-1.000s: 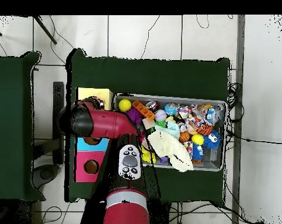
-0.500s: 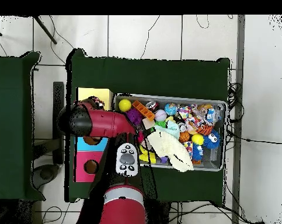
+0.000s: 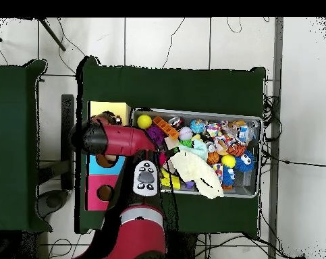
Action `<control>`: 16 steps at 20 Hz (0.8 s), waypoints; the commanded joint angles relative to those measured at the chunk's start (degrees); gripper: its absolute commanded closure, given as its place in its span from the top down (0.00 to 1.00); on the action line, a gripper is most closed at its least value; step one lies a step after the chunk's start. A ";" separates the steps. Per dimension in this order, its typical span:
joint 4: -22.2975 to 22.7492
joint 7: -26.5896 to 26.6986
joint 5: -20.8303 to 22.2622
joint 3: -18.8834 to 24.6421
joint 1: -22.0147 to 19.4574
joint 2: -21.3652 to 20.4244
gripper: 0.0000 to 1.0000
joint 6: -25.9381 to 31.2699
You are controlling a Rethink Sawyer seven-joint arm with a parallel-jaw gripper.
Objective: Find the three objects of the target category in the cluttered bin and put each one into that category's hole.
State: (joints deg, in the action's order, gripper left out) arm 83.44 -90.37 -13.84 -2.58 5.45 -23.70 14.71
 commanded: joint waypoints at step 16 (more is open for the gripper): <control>-1.58 -10.61 -0.26 -0.83 -0.31 6.22 1.00 2.15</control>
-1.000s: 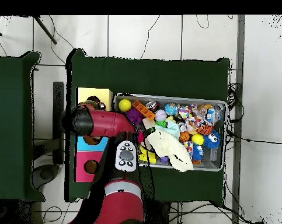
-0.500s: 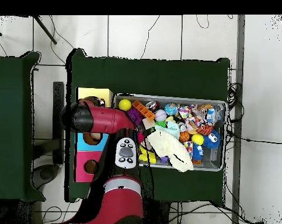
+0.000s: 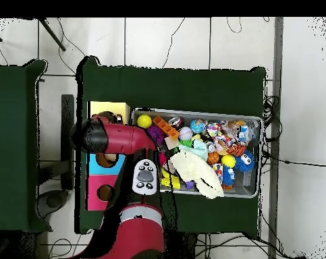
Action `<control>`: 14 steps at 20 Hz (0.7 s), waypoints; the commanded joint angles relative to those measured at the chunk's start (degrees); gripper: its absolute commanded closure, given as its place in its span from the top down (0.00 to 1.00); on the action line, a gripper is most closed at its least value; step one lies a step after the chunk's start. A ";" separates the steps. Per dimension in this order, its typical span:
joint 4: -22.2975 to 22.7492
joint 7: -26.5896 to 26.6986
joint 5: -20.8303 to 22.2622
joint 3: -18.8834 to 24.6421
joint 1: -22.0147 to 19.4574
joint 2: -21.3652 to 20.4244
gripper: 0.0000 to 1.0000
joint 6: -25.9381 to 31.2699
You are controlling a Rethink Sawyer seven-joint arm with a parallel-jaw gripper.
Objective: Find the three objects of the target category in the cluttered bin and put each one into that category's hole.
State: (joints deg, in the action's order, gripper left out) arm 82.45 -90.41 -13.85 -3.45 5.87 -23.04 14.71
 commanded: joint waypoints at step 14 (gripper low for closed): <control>3.72 -10.63 -1.12 0.55 -1.59 -2.48 1.00 5.94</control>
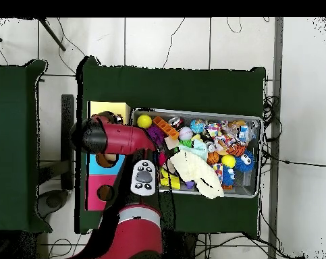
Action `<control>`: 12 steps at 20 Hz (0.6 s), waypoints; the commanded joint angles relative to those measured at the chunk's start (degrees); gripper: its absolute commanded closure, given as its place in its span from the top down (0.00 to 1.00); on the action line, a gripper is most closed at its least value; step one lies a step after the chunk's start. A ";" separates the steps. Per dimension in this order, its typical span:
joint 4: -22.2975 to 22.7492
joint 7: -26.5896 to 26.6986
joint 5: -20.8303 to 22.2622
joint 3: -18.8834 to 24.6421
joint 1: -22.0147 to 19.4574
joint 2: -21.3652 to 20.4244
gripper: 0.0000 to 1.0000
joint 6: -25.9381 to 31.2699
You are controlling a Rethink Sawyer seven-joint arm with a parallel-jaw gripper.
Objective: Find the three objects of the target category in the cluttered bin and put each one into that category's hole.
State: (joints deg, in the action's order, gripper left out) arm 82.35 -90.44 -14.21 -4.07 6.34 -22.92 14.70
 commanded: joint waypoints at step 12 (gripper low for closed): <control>2.21 -10.37 -0.80 -0.31 -1.32 -5.15 1.00 10.36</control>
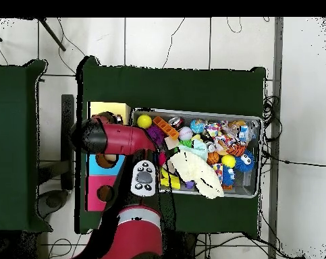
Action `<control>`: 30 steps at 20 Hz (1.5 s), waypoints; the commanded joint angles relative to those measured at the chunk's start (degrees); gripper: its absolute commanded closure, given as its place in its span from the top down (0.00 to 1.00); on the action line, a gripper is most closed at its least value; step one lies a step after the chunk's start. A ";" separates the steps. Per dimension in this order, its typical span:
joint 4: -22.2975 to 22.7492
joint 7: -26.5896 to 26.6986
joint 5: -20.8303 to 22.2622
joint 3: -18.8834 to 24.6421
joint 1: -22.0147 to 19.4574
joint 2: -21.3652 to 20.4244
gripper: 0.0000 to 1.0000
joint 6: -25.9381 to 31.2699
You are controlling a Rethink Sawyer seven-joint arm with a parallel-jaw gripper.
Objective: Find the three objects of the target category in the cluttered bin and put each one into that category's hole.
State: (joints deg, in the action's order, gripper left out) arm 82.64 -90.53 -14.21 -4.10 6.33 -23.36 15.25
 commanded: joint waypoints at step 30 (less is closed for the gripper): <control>2.12 -10.85 -0.53 -0.45 -0.75 -7.08 0.00 12.06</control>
State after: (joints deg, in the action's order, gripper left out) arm 82.65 -90.57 -14.09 -5.08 6.29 -27.89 20.83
